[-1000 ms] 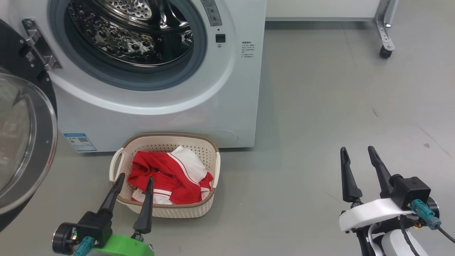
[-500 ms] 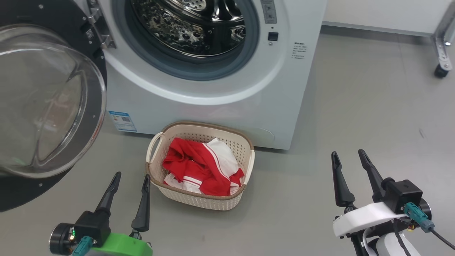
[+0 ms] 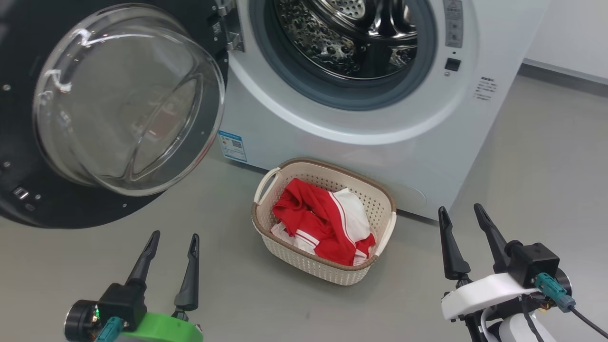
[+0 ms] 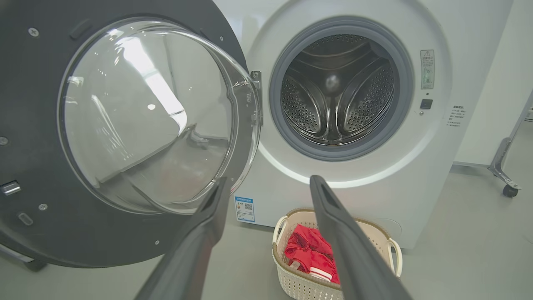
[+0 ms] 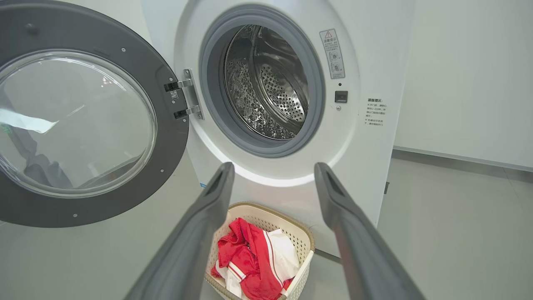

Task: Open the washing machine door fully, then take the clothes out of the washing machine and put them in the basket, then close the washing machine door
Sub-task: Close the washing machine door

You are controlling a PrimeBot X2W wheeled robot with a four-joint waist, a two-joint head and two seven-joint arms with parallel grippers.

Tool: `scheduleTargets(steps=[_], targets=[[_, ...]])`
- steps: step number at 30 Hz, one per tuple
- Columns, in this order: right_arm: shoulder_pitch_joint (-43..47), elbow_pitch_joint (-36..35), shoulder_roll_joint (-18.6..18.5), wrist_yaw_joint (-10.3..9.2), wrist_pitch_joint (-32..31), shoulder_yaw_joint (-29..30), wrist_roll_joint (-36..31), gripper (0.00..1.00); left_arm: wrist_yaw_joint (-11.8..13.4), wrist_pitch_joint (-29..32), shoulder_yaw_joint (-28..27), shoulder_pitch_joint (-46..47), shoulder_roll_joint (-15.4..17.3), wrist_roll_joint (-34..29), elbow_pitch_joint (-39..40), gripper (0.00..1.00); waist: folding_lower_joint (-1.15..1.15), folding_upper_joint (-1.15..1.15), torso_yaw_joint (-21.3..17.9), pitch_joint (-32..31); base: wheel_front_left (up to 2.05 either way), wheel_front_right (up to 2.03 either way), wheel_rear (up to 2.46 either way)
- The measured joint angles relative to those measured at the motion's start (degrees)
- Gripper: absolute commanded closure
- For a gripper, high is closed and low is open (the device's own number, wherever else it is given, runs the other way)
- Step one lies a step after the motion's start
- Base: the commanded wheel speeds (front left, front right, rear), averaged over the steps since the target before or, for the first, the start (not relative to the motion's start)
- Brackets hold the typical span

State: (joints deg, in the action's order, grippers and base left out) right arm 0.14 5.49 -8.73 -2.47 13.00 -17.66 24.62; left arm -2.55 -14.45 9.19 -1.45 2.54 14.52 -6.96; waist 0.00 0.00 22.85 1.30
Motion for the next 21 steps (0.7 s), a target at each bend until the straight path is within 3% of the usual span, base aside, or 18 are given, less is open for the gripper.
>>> scheduleTargets(steps=[10,21], targets=[[-0.35,0.12,0.66,0.89,-0.33,-2.34,-0.12,0.00,1.02,0.00,-3.20,-2.16,0.02,0.27,1.97,0.00,0.00,0.00,6.30,-0.12,0.00,0.00,0.00],[-0.93,0.70,0.98,1.25,-0.60,-2.85,-0.19,0.00,1.26,0.00,-4.07,-2.82,0.02,0.43,3.31,0.00,0.00,0.00,7.29,0.52,0.00,0.00,0.00]])
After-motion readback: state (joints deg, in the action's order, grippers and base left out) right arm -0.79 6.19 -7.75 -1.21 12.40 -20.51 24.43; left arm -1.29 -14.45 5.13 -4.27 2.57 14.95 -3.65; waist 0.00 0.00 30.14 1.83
